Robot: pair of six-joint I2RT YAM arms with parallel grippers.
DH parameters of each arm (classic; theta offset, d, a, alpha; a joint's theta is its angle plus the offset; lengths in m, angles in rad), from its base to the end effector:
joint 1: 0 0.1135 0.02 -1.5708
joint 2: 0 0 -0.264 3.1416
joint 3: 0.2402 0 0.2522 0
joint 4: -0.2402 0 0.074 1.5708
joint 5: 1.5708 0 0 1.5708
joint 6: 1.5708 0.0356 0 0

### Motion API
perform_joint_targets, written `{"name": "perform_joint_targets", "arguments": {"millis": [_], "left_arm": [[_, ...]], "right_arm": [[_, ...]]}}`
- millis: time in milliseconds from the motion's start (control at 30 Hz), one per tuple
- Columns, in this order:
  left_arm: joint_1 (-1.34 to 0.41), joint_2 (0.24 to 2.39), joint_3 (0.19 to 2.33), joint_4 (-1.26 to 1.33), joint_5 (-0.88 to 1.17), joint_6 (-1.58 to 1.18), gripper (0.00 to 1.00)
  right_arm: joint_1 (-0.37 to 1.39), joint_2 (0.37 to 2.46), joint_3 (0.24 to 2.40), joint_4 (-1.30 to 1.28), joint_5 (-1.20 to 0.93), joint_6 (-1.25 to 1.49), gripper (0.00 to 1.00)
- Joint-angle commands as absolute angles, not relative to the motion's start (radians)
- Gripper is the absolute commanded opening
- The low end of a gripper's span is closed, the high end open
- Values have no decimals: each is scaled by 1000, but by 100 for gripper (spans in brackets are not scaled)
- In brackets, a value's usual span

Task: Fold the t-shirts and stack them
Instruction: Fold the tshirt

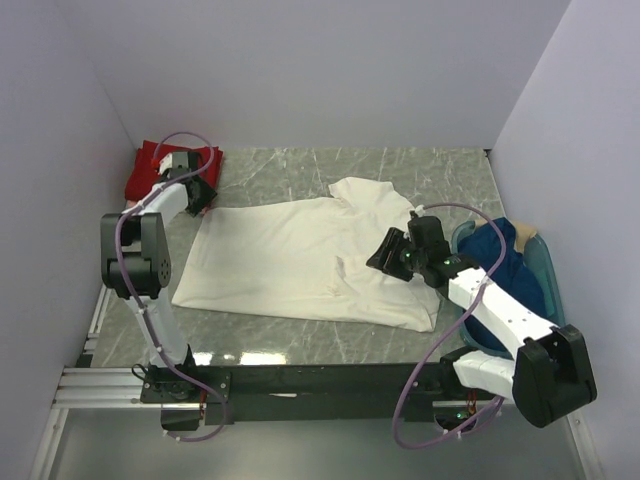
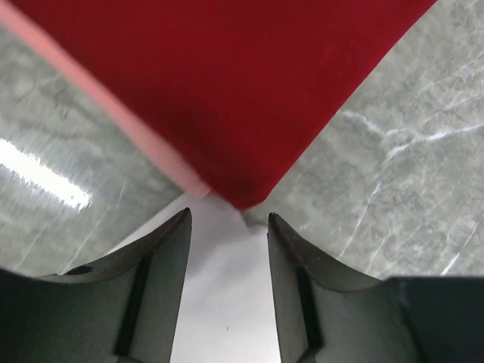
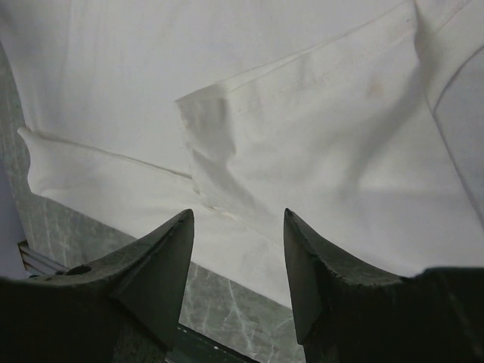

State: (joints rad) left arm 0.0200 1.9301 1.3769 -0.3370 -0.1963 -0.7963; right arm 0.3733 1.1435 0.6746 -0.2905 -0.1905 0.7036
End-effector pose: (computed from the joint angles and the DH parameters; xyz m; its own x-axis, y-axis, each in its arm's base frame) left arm 0.4211 0.0154 0.1983 -0.4417 -0.7100 -0.5484 -0.6549 0.6730 -0.3438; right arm 0.2166 0.0921 0.2216 -0.8032 0.3677 -0.4687 0.0442 0.8214 0.5686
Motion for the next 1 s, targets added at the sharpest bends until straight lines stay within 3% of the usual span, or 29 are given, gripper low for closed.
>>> {"name": "perform_joint_targets", "arguments": {"millis": [0, 467, 567, 600, 800, 967], "left_arm": [[15, 1962, 1463, -353, -189, -735, 49], [-123, 2078, 1557, -466, -365, -741, 49], [-135, 2071, 1548, -465, -373, -747, 44], [-138, 2069, 1540, -463, -367, -746, 35], [-182, 2019, 1488, -463, -414, -741, 7], [-238, 1941, 1419, -460, -526, -753, 6]], "right_arm": [[379, 1155, 678, -236, -215, 672, 58], [379, 1163, 661, -221, -226, 675, 58], [377, 1161, 653, -222, -224, 675, 58], [377, 1158, 653, -224, -222, 675, 58], [377, 1163, 646, -216, -225, 681, 58], [379, 1170, 641, -207, -224, 681, 57]]}}
